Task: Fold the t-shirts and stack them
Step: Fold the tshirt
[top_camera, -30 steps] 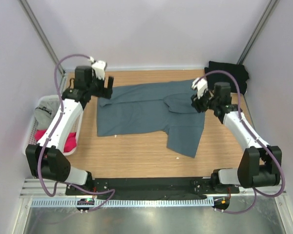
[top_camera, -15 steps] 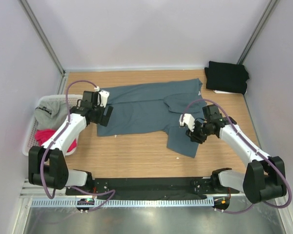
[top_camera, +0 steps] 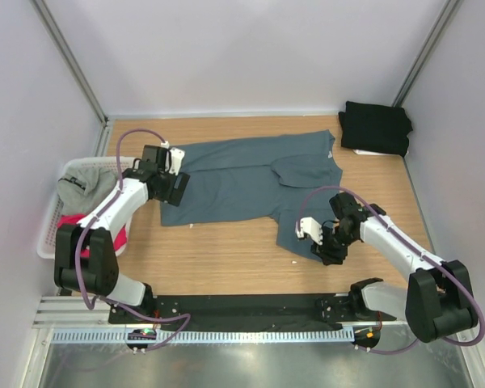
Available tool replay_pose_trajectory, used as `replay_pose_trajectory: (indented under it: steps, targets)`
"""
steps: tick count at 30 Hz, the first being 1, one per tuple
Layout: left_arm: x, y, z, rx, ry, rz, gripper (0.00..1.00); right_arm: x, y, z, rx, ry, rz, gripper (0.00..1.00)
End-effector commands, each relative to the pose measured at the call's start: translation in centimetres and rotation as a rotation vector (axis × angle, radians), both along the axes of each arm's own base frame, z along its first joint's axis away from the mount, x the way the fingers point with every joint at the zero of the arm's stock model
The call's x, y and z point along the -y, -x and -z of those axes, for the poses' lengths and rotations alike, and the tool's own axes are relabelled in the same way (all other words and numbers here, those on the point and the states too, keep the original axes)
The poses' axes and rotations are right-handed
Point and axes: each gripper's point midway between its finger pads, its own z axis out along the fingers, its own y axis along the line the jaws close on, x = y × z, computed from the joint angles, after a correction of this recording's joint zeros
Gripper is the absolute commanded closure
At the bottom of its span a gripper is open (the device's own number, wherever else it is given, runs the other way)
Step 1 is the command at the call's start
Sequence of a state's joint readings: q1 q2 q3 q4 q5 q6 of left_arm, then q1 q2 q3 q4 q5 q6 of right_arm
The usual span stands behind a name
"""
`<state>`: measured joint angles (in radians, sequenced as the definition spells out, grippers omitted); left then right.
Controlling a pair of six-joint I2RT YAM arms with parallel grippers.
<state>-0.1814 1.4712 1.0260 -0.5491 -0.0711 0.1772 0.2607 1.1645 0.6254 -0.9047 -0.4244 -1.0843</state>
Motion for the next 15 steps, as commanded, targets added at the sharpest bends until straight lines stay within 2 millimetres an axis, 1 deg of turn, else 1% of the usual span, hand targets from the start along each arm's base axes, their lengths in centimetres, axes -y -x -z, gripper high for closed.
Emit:
replay_pose_trajectory:
  steps: [1, 5, 10, 15]
  targets:
    - [0.1, -0.8, -0.7, 0.019, -0.005, 0.004, 0.12, -0.1, 0.2, -0.4, 0.027, -0.005, -0.043, 0.58]
    - [0.1, -1.0, -0.5, 0.017, -0.008, 0.004, 0.12, -0.3, -0.1, 0.0, 0.033, -0.010, -0.042, 0.57]
    - [-0.2, -0.8, -0.3, 0.011, -0.020, -0.002, 0.12, -0.8, -0.1, 0.9, -0.002, -0.016, -0.052, 0.57]
    - [-0.3, -0.8, -0.2, 0.011, -0.026, -0.009, 0.12, -1.6, -1.1, 1.5, 0.006, -0.024, -0.056, 0.57]
